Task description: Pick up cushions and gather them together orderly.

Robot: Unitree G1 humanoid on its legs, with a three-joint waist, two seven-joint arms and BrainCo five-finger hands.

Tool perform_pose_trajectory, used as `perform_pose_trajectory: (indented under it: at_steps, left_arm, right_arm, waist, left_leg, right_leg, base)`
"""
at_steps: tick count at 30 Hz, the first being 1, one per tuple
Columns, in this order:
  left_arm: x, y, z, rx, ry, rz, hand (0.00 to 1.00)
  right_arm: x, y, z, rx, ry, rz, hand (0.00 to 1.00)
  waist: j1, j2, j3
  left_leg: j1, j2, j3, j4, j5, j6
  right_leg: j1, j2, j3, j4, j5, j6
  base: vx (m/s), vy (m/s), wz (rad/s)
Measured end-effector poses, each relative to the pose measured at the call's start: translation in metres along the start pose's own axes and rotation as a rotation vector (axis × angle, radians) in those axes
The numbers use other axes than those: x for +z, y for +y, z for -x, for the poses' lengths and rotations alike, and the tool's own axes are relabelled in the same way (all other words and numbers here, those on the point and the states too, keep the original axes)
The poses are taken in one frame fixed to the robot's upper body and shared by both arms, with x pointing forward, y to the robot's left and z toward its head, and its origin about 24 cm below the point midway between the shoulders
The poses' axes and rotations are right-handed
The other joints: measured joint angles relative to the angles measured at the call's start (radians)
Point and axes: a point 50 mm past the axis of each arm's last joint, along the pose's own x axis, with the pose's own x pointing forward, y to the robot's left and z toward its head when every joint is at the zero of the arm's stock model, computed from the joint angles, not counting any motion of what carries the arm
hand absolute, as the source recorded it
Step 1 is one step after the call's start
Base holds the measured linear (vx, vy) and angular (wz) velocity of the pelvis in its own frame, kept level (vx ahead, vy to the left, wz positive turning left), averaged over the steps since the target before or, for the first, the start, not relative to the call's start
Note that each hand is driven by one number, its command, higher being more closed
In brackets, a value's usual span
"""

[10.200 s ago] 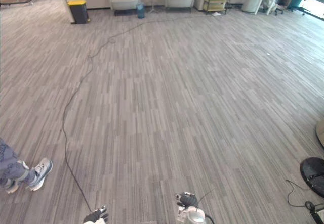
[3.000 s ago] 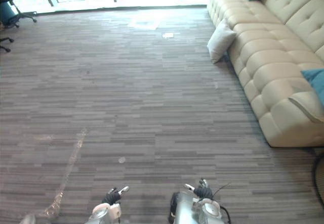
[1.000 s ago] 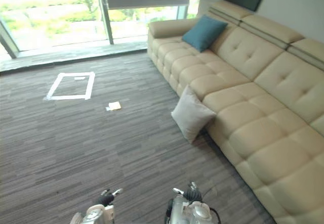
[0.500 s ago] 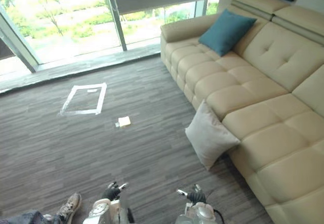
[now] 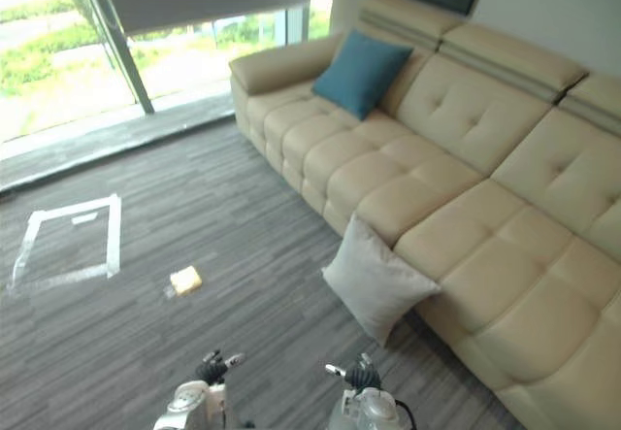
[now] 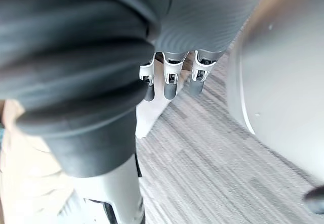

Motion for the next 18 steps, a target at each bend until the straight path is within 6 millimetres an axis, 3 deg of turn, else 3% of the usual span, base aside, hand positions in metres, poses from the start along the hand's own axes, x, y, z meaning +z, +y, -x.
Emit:
perform_pose_trajectory:
  at_steps: [1,2,3,4,5,6,7,9,10,11,13,14,16,18]
  left_arm:
    - [0.000,-0.001,0.000,-0.003,0.001,-0.003,0.00]
    - [-0.001,-0.001,0.000,-0.005,0.002,-0.004,0.00]
    - [-0.003,-0.003,0.000,-0.013,0.010,-0.022,0.00]
    - [-0.005,-0.004,0.000,-0.022,0.019,-0.045,0.00]
    - [-0.003,-0.007,0.000,-0.030,0.018,-0.044,0.00]
    - [-0.004,-0.014,0.000,-0.048,0.023,-0.037,0.00]
    - [-0.003,-0.019,0.001,-0.061,0.019,-0.048,0.00]
    - [-0.004,-0.019,0.001,-0.060,0.020,-0.046,0.00]
    - [-0.001,-0.016,0.001,-0.051,0.007,-0.027,0.00]
    - [0.001,-0.014,0.001,-0.044,-0.005,-0.022,0.00]
    - [0.004,-0.008,0.001,-0.020,-0.031,0.013,0.00]
    - [0.005,-0.008,0.001,-0.018,-0.035,0.016,0.00]
    - [0.009,-0.009,0.001,-0.022,-0.051,0.015,0.00]
    - [0.009,-0.009,0.001,-0.018,-0.054,0.018,0.00]
  right_arm:
    - [0.002,0.000,-0.001,0.000,-0.005,-0.003,0.00]
    - [0.003,0.000,-0.001,-0.001,-0.007,-0.005,0.00]
    - [0.006,-0.001,-0.002,-0.005,-0.014,-0.012,0.00]
    - [0.007,-0.004,-0.003,-0.011,-0.010,-0.009,0.00]
    - [0.010,-0.006,-0.004,-0.014,-0.018,-0.007,0.00]
    - [0.012,-0.012,-0.005,-0.032,-0.021,-0.009,0.00]
    - [0.014,-0.019,-0.006,-0.053,-0.029,-0.021,0.00]
    - [0.012,-0.022,-0.005,-0.063,-0.024,-0.028,0.00]
    - [0.007,-0.025,-0.003,-0.073,-0.012,-0.023,0.00]
    - [0.007,-0.026,-0.003,-0.074,-0.011,-0.022,0.00]
    - [0.005,-0.026,-0.003,-0.074,-0.001,-0.022,0.00]
    - [0.004,-0.026,-0.003,-0.077,0.003,-0.023,0.00]
    - [0.000,-0.027,-0.002,-0.083,0.015,-0.027,0.00]
    - [-0.001,-0.026,-0.001,-0.080,0.019,-0.025,0.00]
  waist:
    - [-0.013,0.001,0.001]
    - [-0.019,0.001,0.001]
    - [-0.029,0.005,0.005]
    - [-0.034,-0.003,0.011]
    - [-0.030,0.023,0.020]
    - [-0.027,0.040,0.023]
    - [-0.037,0.053,0.030]
    - [-0.048,0.053,0.030]
    - [-0.048,0.057,0.031]
    - [-0.044,0.053,0.034]
    - [-0.027,0.062,0.040]
    - [-0.028,0.062,0.040]
    - [-0.023,0.055,0.040]
    - [-0.014,0.052,0.036]
  left_leg:
    - [0.022,0.000,0.014,-0.031,0.002,-0.007]
    - [0.029,0.000,0.018,-0.039,0.003,-0.011]
    - [0.047,-0.003,0.023,-0.058,0.005,-0.021]
    - [0.065,-0.014,0.015,-0.060,0.002,-0.032]
    - [0.076,0.001,0.010,-0.063,-0.001,-0.039]
    - [0.088,0.010,0.003,-0.055,0.023,-0.075]
    - [0.095,0.023,-0.019,-0.001,0.030,-0.085]
    - [0.064,0.052,-0.043,0.123,0.034,-0.093]
    - [-0.057,0.130,-0.116,0.460,0.116,-0.166]
    - [-0.099,0.148,-0.141,0.551,0.128,-0.173]
    - [-0.231,0.188,-0.183,0.796,0.109,-0.164]
    - [-0.266,0.189,-0.182,0.802,0.084,-0.149]
    - [-0.322,0.161,-0.172,0.654,0.024,-0.092]
    - [-0.331,0.092,-0.242,0.389,0.007,-0.078]
  right_leg:
    - [-0.005,0.011,-0.073,-0.164,0.014,-0.020]
    - [-0.008,0.016,-0.086,-0.211,0.022,-0.024]
    - [-0.007,0.050,-0.089,-0.365,0.077,-0.035]
    - [0.019,0.081,-0.063,-0.471,0.189,-0.140]
    - [0.026,0.097,-0.065,-0.459,0.189,-0.140]
    - [0.025,0.109,-0.052,-0.440,0.144,-0.148]
    - [0.030,0.112,-0.050,-0.395,0.088,-0.153]
    - [0.060,0.121,-0.050,-0.386,0.052,-0.149]
    - [0.130,0.157,-0.035,-0.414,0.022,-0.149]
    - [0.146,0.169,-0.026,-0.423,0.013,-0.153]
    - [0.212,0.212,0.025,-0.449,-0.015,-0.162]
    - [0.235,0.221,0.046,-0.461,-0.021,-0.175]
    - [0.286,0.227,0.111,-0.486,-0.023,-0.153]
    - [0.304,0.228,0.209,-0.495,-0.038,-0.126]
  base:
    - [0.25,-0.045,-0.34]
    - [0.39,-0.110,-0.25]
    - [0.45,-0.143,-0.26]
    - [0.53,-0.158,-0.38]
    - [0.40,-0.116,-0.46]
    - [0.44,-0.173,-0.43]
    - [0.44,-0.211,-0.27]
    - [0.29,-0.190,-0.09]
    - [0.25,-0.183,-0.20]
    - [0.35,-0.205,-0.44]
    - [0.30,-0.057,-0.86]
    - [0.35,-0.016,-1.00]
    - [0.29,0.040,-0.90]
    - [0.28,0.145,-1.21]
